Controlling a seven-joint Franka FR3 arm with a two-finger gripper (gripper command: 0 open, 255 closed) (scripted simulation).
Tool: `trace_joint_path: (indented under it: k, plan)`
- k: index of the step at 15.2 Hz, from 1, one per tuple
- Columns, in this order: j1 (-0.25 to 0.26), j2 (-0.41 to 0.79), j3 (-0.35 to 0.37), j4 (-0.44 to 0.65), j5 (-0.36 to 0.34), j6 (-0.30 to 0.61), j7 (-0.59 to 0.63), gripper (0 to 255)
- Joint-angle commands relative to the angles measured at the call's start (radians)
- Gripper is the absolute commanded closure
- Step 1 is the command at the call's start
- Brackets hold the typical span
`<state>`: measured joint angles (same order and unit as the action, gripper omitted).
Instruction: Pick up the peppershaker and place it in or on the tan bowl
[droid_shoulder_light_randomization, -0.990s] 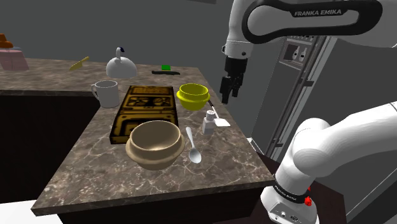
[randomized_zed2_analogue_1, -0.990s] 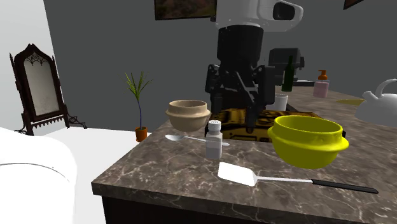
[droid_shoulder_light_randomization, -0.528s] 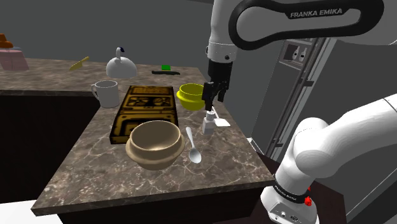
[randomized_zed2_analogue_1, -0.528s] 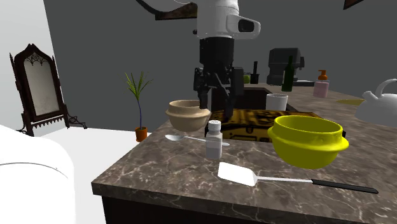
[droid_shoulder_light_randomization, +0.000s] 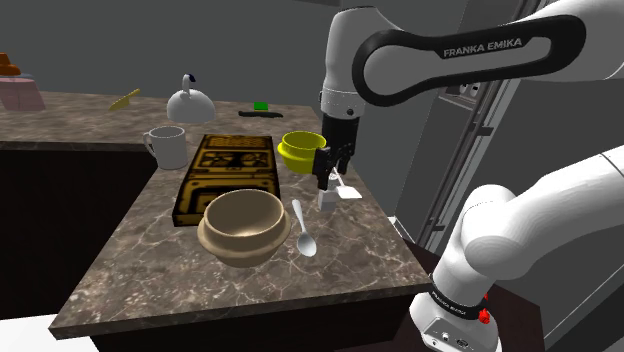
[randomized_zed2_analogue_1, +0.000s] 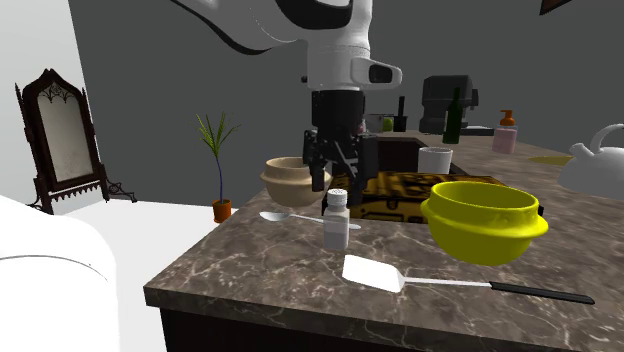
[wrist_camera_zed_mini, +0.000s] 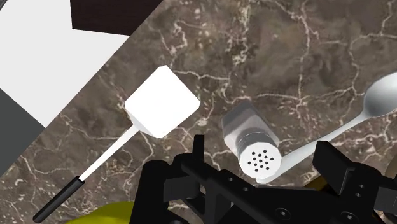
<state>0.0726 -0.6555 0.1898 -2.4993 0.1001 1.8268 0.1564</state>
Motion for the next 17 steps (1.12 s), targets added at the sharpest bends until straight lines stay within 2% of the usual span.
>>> trace_joint_path:
  k: [1,7,8,17]
  plan:
    - [0.0,0.002,0.0,-0.007,0.0,0.009,-0.001,0]
    - [0.0,0.002,0.0,-0.007,0.0,0.009,-0.001,0]
    - [0.0,0.002,0.0,-0.007,0.0,0.009,-0.001,255]
    - [0.0,0.002,0.0,-0.007,0.0,0.009,-0.001,255]
